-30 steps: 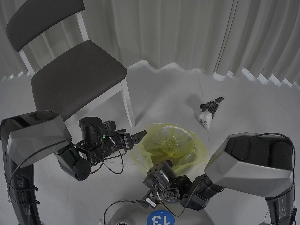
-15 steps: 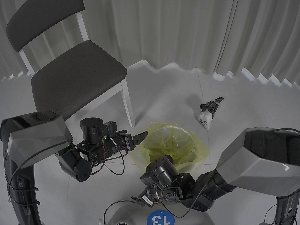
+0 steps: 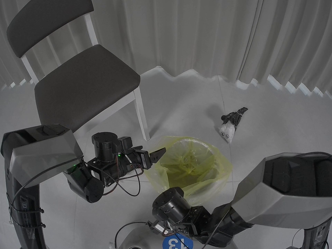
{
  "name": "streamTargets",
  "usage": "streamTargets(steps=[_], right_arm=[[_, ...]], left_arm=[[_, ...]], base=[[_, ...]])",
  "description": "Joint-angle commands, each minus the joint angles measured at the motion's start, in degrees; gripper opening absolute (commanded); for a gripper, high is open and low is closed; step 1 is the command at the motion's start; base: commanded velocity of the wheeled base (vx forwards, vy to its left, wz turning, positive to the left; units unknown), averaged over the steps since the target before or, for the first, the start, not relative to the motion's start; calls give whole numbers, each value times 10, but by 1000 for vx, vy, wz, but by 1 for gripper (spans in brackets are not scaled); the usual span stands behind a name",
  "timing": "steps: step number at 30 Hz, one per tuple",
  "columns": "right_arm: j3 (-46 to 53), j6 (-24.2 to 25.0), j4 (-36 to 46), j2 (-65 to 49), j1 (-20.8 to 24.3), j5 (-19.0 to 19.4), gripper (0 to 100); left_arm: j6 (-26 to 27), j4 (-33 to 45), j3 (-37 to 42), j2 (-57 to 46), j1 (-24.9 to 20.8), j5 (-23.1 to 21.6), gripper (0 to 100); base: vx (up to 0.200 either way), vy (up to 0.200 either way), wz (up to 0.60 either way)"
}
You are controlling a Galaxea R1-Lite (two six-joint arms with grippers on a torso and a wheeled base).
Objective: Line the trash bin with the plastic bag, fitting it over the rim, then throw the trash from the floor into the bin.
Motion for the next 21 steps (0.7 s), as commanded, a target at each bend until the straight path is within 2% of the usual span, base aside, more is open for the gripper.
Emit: streamTargets(steps=[1, 2, 4, 7, 13, 15, 18, 19, 20, 21], right_arm=[[-8, 22, -5, -21, 23, 2, 100], [-13, 39, -5, -24, 25, 6, 100], [-30, 104, 5, -28, 38, 31, 100], [-55, 165, 69, -22, 39, 44, 100], [-55, 141, 93, -37, 25, 1, 100], [-44, 122, 93, -59, 18, -15, 100], [-42, 122, 95, -80, 12, -24, 100], [-42, 122, 95, -80, 12, -24, 100], [-39, 122, 103, -102, -1, -26, 100], [-37, 122, 109, -113, -8, -27, 100]], left_arm=[[2, 2, 5, -1, -8, 5, 100], [2, 2, 5, -2, -9, 5, 100], [2, 2, 6, -2, -9, 5, 100], [2, 9, 6, -1, -13, 5, 100], [2, 42, 4, -8, -29, 14, 100], [2, 76, -6, -20, -30, 23, 100], [12, 138, -23, -44, -34, 26, 100], [12, 138, -23, -44, -34, 26, 100], [26, 203, -39, -69, -35, 33, 100], [31, 234, -48, -79, -36, 36, 100]], base=[[0, 0, 0], [0, 0, 0], [0, 0, 0], [0, 0, 0], [0, 0, 0], [0, 0, 0], [0, 0, 0], [0, 0, 0], [0, 0, 0], [0, 0, 0]])
